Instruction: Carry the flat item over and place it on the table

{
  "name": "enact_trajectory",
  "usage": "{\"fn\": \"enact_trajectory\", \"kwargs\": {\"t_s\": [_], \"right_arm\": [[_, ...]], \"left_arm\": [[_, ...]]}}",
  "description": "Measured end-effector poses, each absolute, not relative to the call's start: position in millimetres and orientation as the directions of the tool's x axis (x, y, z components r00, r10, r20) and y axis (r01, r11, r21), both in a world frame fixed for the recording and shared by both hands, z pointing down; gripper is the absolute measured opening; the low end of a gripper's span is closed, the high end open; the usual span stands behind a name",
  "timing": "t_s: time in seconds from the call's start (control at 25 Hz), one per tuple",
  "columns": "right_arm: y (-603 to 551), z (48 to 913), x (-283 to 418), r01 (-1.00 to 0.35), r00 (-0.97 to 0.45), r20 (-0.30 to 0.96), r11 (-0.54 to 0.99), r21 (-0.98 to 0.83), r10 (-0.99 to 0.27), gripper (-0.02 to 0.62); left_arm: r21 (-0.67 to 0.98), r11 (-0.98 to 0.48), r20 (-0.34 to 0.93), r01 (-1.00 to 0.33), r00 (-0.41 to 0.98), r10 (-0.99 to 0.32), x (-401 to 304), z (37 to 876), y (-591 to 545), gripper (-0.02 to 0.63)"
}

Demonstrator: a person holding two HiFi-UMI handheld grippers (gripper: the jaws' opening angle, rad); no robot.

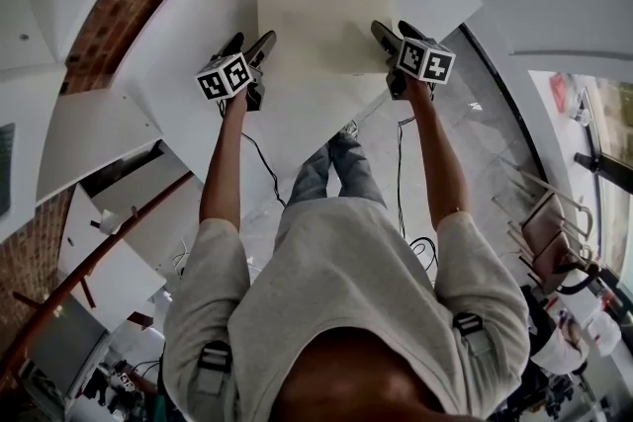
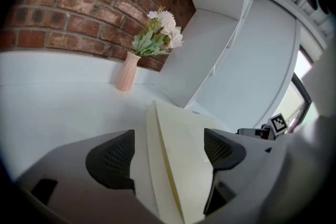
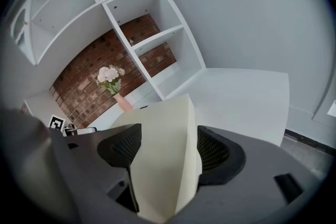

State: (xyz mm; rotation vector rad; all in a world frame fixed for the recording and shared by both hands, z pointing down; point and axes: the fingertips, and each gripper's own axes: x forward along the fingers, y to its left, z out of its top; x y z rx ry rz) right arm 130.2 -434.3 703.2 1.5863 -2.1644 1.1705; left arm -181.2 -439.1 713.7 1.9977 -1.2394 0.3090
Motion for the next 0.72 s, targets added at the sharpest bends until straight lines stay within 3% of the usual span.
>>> {"fn": "enact_trajectory", "kwargs": {"t_s": [0.36, 0.6, 0.72], "right_arm": [[-392.4, 674.9, 111.9, -0.88, -0.435, 0.52, 0.225, -0.419, -0.735, 0.323], [-364.3, 669.8, 112.7, -0.914, -0.375, 0.522, 0.213, -0.345, -0.766, 0.118], [-352.8, 668.6, 112.2, -0.92, -0.367, 0.518, 0.219, -0.325, -0.773, 0.057]], "left_arm": [[0.441, -0.346, 0.441, -0.828, 0.536, -0.72, -169.6, 663.1, -407.3, 0.403], [0.468, -0.323, 0.376, -0.822, 0.517, -0.769, -166.0, 649.2, -381.1, 0.167], [0.44, -0.317, 0.397, -0.84, 0.498, -0.771, -165.0, 654.9, -369.7, 0.07]]}}
